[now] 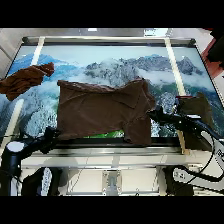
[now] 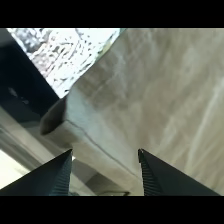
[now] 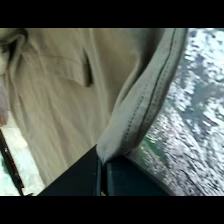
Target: Fold the shirts.
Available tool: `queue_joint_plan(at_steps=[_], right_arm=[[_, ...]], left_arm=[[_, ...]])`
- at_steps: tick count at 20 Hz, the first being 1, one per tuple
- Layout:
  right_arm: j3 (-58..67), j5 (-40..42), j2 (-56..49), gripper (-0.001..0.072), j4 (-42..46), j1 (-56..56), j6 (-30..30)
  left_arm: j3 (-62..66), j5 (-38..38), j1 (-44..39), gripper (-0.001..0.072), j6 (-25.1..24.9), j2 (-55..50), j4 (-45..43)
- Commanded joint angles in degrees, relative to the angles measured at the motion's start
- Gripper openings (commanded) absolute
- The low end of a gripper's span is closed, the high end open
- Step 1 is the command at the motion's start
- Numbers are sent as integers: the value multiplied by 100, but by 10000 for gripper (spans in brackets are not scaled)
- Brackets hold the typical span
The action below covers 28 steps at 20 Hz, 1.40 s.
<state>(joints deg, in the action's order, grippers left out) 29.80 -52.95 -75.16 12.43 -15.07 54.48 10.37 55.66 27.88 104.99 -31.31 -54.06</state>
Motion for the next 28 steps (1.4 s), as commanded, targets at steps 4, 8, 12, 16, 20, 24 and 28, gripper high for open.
queue_joint_plan(at_steps=[4,8,12,16,20,24,28], right_arm=[[2,-111,4,32,-247,7,-214],[2,-122,4,32,-332,4,-225],[2,-136,4,32,-337,7,-227],[4,-361,4,31,-354,4,-267],[116,-940,437,28,-157,4,-745],[662,-1344,1961,29,1860,4,155],[1676,-1762,4033,29,3842,2,1611]], left_arm=[[-44,-262,-190,488,492,-76,-619],[-118,-765,-190,479,485,-317,-321],[-120,-1075,-192,478,70,-835,234],[-94,-1272,-188,6,-964,-1095,1606],[835,-1078,-177,11,-2428,-1091,2660],[2914,-286,-175,10,-3626,-1001,2481],[5056,-26,-175,11,-3757,-649,2149]])
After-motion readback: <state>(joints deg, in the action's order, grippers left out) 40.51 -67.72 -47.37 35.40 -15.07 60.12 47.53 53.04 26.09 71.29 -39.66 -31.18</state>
